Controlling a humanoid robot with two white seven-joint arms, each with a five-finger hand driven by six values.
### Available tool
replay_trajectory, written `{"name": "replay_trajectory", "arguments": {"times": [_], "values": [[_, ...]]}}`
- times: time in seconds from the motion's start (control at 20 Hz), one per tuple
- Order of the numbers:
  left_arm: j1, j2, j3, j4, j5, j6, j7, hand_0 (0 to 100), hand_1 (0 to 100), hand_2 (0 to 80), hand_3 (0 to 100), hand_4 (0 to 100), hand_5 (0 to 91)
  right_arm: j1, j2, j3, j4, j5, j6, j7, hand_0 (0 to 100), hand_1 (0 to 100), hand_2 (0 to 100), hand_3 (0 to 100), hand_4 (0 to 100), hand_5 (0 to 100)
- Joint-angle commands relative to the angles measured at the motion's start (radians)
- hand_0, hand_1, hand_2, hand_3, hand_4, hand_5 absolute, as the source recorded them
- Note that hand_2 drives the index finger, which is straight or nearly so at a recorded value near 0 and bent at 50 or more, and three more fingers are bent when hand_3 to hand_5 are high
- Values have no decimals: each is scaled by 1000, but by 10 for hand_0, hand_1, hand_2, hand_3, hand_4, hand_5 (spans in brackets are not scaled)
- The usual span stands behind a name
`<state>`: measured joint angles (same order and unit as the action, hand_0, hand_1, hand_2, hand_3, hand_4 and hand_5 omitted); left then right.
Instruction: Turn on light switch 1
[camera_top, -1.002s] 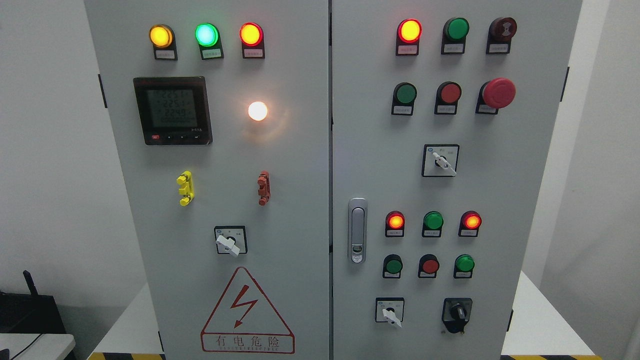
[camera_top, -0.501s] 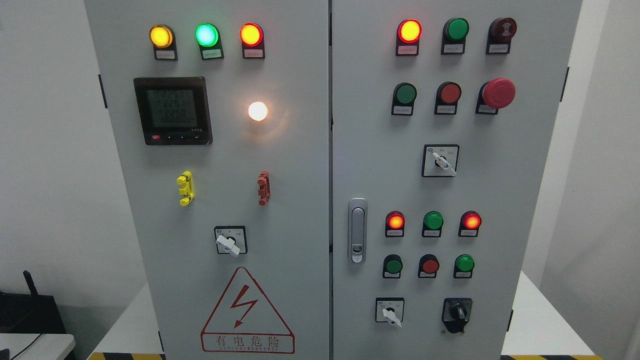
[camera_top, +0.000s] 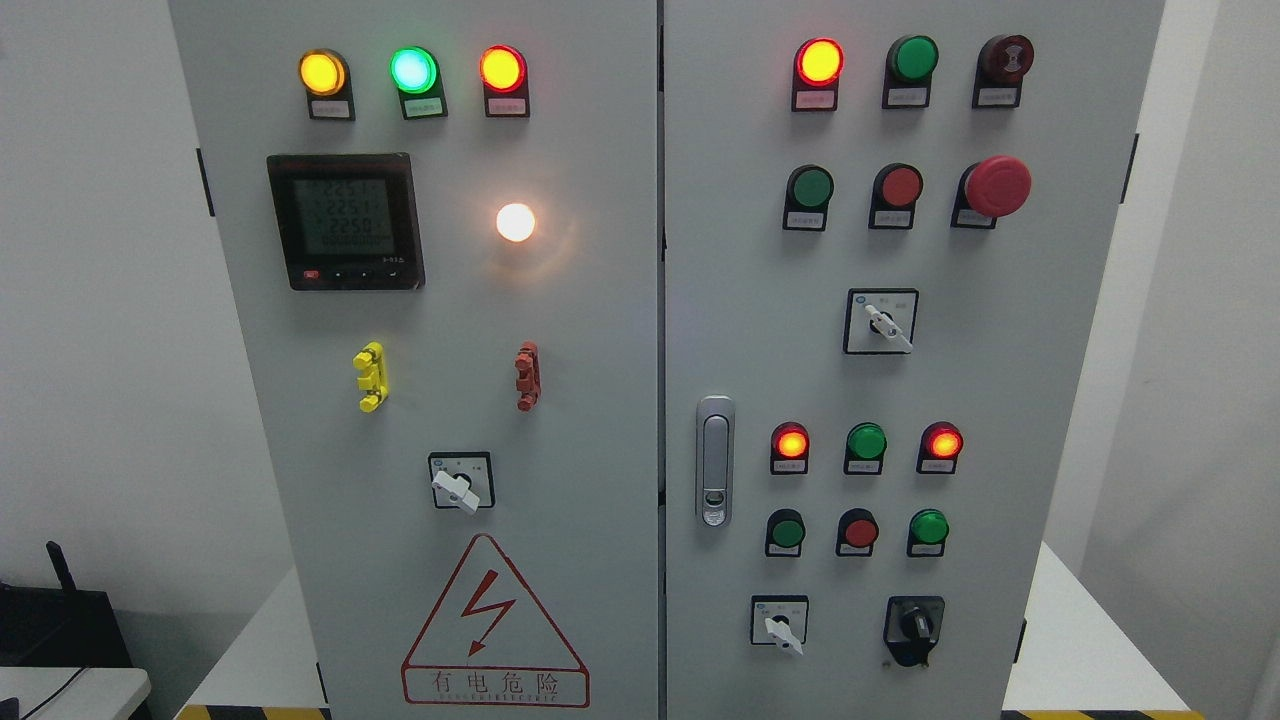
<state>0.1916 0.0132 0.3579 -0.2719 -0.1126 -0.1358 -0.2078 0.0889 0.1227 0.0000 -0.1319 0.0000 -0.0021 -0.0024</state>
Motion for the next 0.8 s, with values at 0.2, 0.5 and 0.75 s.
{"name": "replay_trajectory", "arguments": {"times": [0.2, 0.5, 0.75], "values": [[-52, 4, -185, 146, -1, 47, 24, 400, 106, 0, 0, 0, 2, 0, 0, 20, 0, -26, 1, 1, 120, 389, 0, 0, 0, 0], [-52, 4, -185, 146, -1, 47, 25, 405, 105, 0, 0, 0, 0, 0, 0, 20, 0, -26, 1, 1, 120, 389, 0, 0, 0, 0], [-52, 2, -185, 146, -1, 44, 25, 409, 104, 0, 0, 0, 0, 0, 0, 20, 0, -26, 1, 1, 120, 389, 0, 0, 0, 0]]}}
